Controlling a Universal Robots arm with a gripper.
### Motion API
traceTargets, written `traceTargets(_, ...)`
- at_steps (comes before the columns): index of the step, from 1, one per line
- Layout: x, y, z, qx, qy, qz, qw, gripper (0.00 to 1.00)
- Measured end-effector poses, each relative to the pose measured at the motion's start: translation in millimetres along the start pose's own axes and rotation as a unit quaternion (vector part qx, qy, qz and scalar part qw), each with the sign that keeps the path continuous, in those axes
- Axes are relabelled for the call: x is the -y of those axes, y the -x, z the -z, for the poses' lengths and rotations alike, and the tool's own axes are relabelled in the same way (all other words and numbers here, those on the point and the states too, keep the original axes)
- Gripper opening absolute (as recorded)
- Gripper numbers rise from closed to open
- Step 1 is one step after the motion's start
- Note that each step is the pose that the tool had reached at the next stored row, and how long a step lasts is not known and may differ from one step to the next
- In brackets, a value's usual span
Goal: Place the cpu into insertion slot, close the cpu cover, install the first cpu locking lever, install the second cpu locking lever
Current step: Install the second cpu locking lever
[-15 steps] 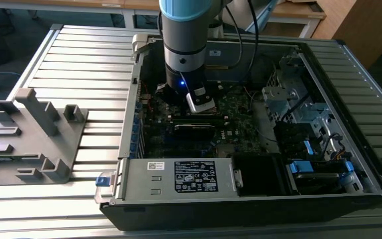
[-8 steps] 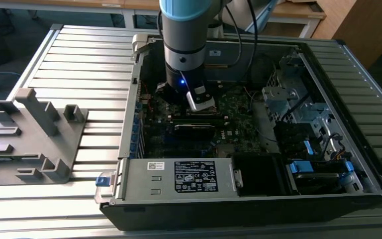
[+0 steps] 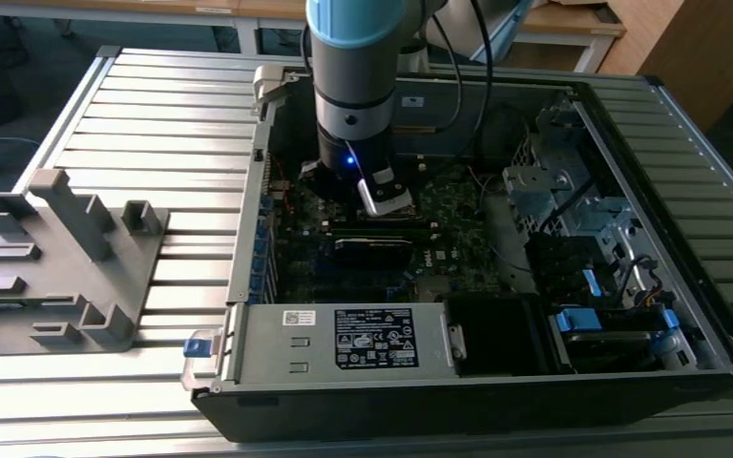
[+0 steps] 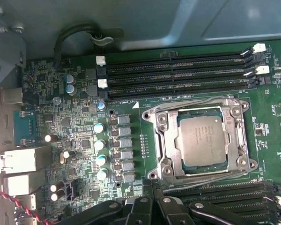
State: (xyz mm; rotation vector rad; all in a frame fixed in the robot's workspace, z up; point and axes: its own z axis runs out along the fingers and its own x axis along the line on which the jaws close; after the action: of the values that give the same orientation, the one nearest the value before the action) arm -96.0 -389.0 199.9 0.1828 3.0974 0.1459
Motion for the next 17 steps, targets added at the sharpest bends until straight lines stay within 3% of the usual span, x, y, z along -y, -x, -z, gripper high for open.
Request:
traceTargets(5, 0.0, 0.0, -0.4, -0.0006, 0.0049, 0.000, 0.99999, 0.10)
traceTargets(8, -0.1, 0.0, -0.6, -0.0016, 0.0135, -0.001, 0.99991, 0.10)
traceTargets(11, 0.0, 0.0, -1.0, -0.0023, 0.0195, -0.001, 0.99981, 0.10)
traceTargets(14, -0.1, 0.0, -2.6, -0.0031, 0.0289, -0.001, 0.99958, 0.10)
traceTargets(17, 0.1, -0.1, -2.9, -0.0038, 0.0326, -0.001, 0.99946, 0.10)
